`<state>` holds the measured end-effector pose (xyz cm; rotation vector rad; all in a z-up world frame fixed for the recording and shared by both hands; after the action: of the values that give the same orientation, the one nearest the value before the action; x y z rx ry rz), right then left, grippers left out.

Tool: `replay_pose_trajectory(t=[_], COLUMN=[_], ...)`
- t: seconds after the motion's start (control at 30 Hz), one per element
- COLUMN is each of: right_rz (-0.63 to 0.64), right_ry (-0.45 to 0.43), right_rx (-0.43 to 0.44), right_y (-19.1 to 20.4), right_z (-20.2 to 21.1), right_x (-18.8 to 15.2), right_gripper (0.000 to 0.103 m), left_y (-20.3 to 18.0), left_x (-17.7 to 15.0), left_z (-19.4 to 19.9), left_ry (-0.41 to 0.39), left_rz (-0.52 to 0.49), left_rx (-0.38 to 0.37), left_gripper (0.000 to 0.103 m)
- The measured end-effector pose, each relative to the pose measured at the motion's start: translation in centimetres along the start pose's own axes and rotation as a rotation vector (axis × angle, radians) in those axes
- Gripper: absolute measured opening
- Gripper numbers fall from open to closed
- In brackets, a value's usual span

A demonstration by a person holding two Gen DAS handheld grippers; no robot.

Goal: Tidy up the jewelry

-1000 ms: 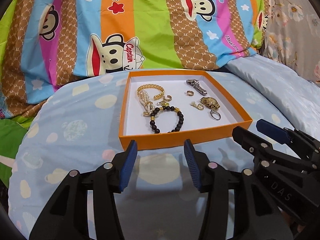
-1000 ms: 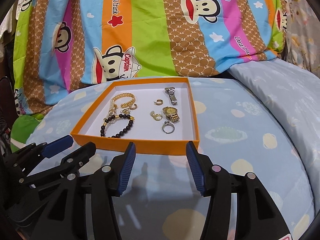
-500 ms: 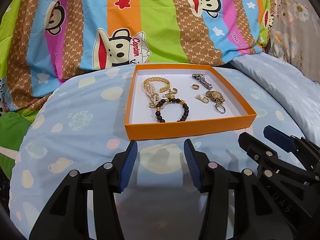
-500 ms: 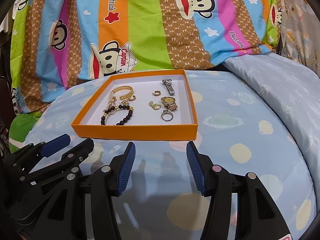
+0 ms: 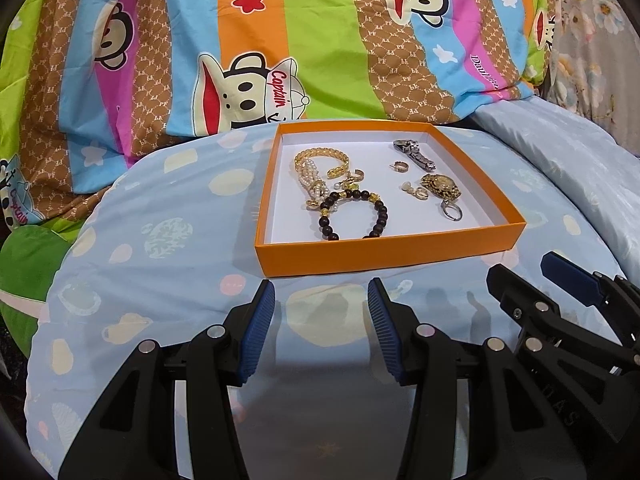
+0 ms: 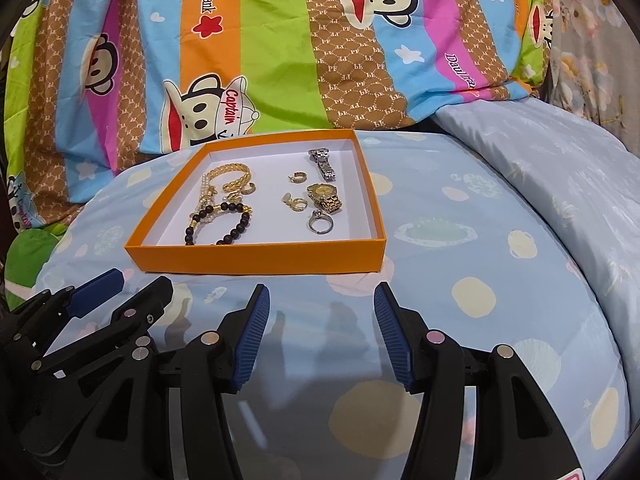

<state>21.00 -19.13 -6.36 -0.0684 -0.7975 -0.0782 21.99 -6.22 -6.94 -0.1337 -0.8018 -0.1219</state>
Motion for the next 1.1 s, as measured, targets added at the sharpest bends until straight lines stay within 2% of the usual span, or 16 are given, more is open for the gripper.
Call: replay_pose_trajectory(t=[0.37, 1.1], right_rz=[0.004, 0.02], right_ry=[0.005, -0.002], right_rx=[0.01, -0.017], right_y=[-0.01, -0.25], right_z=[-0.27, -0.24], right_x=[0.1, 0.16], right_gripper=[0.058, 0.058], left_y=[0.28, 0.96], left_x=[-0.08, -0.11], left_z=[-0.4, -0.4], left_ry=[0.016, 0.023], left_rz=[0.004, 0.005], left_rx=[0.021, 0.086], left_gripper=[0.047, 0.057])
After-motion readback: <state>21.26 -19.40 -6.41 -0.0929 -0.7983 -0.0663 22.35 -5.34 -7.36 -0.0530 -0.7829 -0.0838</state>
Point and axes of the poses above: each gripper's, at about its wrist camera, not at the fingertips, and z roughly against the way its jaws point, y to its left, x to its top, the point moved 10 cm from there along -z, roughly the way its jaws point, and after that the axes turned 8 degrees about -x, right-handed, at the moved point
